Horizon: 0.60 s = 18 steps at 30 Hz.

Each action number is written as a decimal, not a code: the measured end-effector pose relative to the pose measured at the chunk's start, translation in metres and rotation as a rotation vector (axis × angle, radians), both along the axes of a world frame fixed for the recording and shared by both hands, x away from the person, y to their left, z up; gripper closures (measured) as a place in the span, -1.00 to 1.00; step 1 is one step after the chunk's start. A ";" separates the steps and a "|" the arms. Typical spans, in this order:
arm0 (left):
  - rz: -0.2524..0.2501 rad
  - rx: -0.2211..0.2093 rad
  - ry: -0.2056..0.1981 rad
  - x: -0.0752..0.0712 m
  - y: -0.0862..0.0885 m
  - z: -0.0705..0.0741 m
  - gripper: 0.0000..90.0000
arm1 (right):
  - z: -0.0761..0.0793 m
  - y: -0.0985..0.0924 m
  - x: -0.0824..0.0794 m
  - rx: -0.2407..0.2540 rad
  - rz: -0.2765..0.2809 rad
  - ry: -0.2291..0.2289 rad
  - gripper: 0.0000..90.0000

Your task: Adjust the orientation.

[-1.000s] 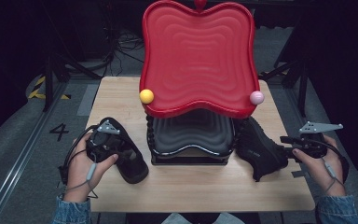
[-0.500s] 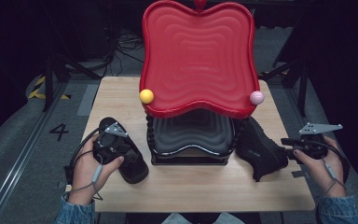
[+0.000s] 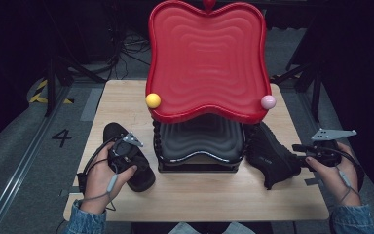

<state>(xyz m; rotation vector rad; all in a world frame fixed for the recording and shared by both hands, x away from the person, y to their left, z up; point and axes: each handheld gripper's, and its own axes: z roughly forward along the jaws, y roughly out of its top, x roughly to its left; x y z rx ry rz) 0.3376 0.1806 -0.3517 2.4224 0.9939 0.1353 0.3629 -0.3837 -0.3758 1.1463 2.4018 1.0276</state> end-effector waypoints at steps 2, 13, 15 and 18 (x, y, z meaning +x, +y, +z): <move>0.011 -0.003 -0.002 -0.001 0.000 0.000 0.91 | 0.000 -0.001 0.000 -0.002 -0.003 0.000 0.10; 0.063 0.081 0.094 -0.030 0.042 0.021 0.92 | 0.000 0.002 0.005 -0.001 0.010 -0.002 0.10; 0.080 0.106 0.116 -0.034 0.051 0.021 0.92 | -0.001 0.004 0.006 0.002 0.015 0.007 0.10; 0.058 0.103 0.158 -0.032 0.050 0.015 0.86 | -0.002 0.006 0.007 0.008 0.022 0.011 0.09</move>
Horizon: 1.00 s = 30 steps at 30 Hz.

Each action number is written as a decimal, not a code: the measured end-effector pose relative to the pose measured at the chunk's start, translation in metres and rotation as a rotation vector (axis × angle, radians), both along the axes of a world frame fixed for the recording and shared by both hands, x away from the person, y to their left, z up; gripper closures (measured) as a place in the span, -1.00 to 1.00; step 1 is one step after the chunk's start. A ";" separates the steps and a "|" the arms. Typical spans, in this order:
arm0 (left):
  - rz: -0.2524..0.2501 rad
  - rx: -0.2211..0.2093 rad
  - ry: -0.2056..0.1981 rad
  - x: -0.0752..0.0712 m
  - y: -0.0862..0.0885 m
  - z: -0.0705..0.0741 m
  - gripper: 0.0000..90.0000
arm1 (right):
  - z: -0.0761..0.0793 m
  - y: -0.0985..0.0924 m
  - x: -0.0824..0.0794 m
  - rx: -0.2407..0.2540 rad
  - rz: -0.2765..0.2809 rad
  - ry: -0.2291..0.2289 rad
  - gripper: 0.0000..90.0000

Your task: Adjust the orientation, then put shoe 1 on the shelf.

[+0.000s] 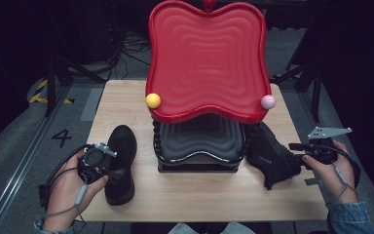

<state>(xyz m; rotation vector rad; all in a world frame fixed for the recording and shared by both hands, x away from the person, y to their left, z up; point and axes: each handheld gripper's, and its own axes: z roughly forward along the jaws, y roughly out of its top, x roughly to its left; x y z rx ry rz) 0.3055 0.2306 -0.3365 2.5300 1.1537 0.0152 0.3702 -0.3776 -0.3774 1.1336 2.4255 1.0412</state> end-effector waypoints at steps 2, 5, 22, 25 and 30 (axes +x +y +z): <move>0.017 0.002 0.008 0.003 -0.003 -0.004 0.53 | 0.001 0.000 0.000 0.004 0.000 0.001 0.08; 0.039 0.058 0.042 0.011 -0.009 -0.018 -0.04 | 0.001 0.000 -0.001 0.008 0.001 0.000 0.07; -0.044 0.036 0.190 0.029 -0.018 -0.061 0.90 | -0.003 0.000 0.000 0.009 0.004 0.022 0.06; -0.042 0.027 0.198 0.029 -0.018 -0.062 0.88 | -0.004 0.000 0.000 0.007 0.005 0.021 0.06; -0.050 0.012 0.206 0.030 -0.017 -0.065 0.86 | -0.004 -0.001 0.000 0.009 0.001 0.020 0.06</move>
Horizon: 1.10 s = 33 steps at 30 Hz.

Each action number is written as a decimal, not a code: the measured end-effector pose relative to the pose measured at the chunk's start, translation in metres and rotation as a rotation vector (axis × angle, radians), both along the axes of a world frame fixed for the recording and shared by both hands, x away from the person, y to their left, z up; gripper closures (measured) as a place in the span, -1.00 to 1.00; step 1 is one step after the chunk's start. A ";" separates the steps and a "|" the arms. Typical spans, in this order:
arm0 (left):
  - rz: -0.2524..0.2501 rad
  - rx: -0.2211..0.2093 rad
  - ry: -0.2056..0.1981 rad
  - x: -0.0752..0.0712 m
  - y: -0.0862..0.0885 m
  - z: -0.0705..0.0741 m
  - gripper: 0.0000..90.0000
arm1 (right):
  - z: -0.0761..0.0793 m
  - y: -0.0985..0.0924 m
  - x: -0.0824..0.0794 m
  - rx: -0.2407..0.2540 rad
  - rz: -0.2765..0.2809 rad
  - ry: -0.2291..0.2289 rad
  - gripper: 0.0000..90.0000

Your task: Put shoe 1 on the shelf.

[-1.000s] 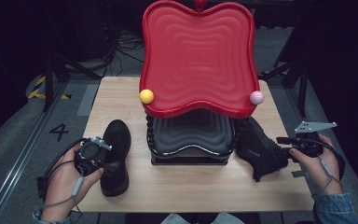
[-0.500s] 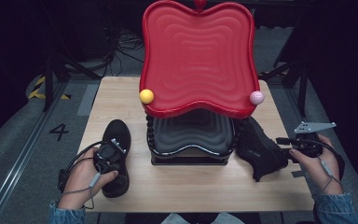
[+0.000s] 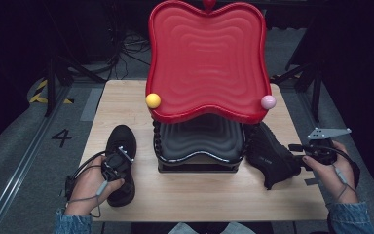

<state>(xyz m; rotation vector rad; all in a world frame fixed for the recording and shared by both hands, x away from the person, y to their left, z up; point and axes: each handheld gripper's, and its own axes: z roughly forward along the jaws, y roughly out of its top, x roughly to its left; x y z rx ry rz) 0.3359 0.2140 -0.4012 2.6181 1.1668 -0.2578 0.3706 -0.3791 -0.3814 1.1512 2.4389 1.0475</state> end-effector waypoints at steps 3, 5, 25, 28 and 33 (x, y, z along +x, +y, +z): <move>0.004 -0.008 -0.003 0.000 0.000 -0.002 0.85 | -0.002 0.001 0.000 -0.002 0.001 0.008 0.06; 0.009 -0.009 -0.003 -0.001 0.000 -0.002 0.85 | -0.002 0.002 0.000 -0.004 0.000 0.011 0.06; 0.122 -0.075 -0.007 -0.006 0.008 -0.005 0.86 | -0.003 -0.004 -0.007 0.001 -0.026 0.012 0.06; 0.104 -0.068 -0.012 -0.006 0.006 -0.005 0.86 | -0.004 -0.005 -0.007 0.000 -0.027 0.015 0.06; 0.130 -0.041 0.001 -0.004 0.004 -0.003 0.95 | -0.004 -0.008 -0.009 0.006 -0.033 0.017 0.06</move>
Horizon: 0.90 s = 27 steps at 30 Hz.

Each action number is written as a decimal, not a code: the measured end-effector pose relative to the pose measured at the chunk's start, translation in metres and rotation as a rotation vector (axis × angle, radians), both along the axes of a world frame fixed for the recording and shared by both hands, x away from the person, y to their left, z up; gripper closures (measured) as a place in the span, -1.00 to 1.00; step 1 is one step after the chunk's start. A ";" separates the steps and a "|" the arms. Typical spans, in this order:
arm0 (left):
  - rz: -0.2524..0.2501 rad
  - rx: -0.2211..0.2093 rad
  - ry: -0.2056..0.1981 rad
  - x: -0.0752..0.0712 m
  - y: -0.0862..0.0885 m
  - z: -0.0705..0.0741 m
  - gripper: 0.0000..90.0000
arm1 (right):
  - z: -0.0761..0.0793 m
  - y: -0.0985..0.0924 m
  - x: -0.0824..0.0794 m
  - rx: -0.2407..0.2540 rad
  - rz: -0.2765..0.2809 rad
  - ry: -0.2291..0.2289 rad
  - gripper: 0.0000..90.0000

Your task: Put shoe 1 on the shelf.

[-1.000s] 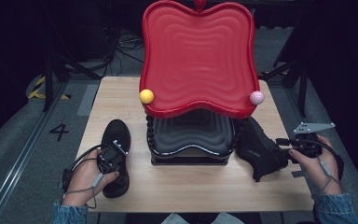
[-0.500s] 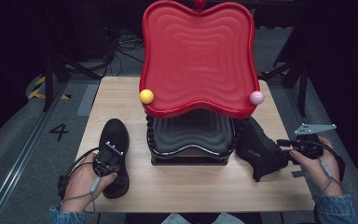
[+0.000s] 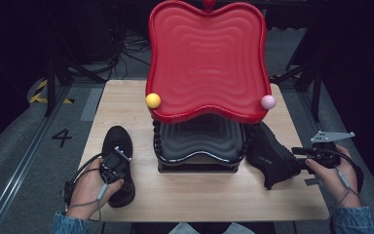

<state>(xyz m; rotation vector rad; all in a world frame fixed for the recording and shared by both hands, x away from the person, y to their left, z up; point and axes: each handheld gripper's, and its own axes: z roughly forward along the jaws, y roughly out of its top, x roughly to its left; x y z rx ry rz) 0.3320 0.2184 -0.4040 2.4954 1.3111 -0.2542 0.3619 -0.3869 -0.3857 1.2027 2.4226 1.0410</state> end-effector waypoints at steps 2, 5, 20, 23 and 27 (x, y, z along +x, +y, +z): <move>0.001 -0.002 0.016 0.002 0.001 0.001 0.96 | 0.000 -0.002 0.000 0.001 0.002 -0.010 0.06; -0.004 0.018 0.007 0.004 -0.002 0.004 0.96 | 0.001 -0.004 -0.001 0.007 -0.001 -0.010 0.06; 0.014 -0.001 -0.058 0.012 -0.014 0.067 0.95 | 0.002 -0.014 -0.006 0.025 -0.020 -0.003 0.04; 0.002 0.011 -0.080 0.014 -0.016 0.082 0.95 | 0.002 -0.016 -0.006 0.029 -0.024 -0.004 0.04; -0.015 0.010 -0.085 0.017 -0.018 0.100 0.95 | 0.003 -0.018 -0.006 0.031 -0.028 -0.006 0.04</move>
